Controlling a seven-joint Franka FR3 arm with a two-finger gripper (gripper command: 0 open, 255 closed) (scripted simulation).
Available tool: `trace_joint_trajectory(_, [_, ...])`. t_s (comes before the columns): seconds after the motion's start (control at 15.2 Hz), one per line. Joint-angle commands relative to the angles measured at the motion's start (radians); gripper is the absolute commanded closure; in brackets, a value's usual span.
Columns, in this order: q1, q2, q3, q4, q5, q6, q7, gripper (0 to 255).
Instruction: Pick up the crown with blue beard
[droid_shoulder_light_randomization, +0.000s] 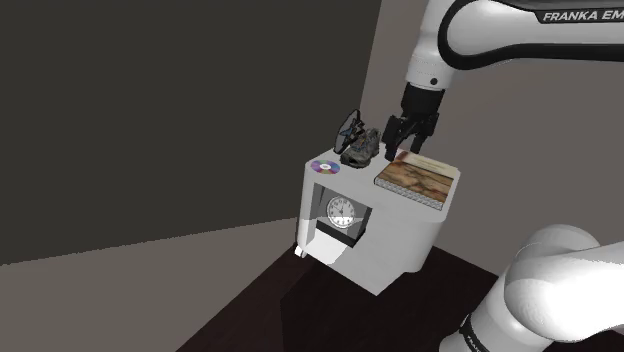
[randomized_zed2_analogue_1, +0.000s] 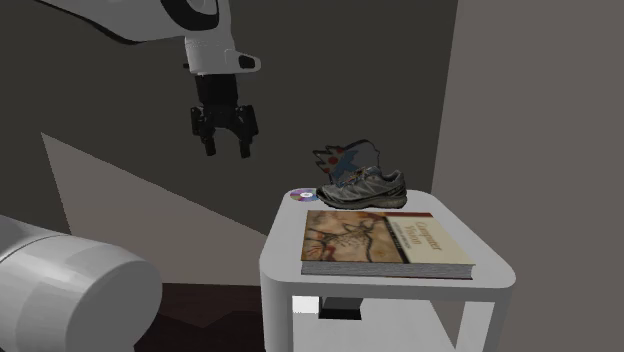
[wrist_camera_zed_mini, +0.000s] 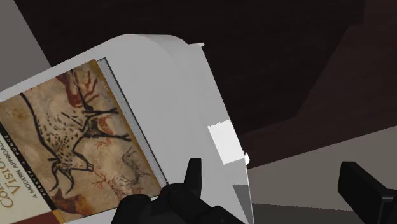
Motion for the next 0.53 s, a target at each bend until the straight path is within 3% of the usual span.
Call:
trace_joint_trajectory(0.0, [0.0, 0.0, 0.0, 0.0, 0.0, 0.0, 0.0, 0])
trace_joint_trajectory(0.46, [-0.048, 0.258, -0.057, 0.171, 0.046, 0.117, 0.064, 0])
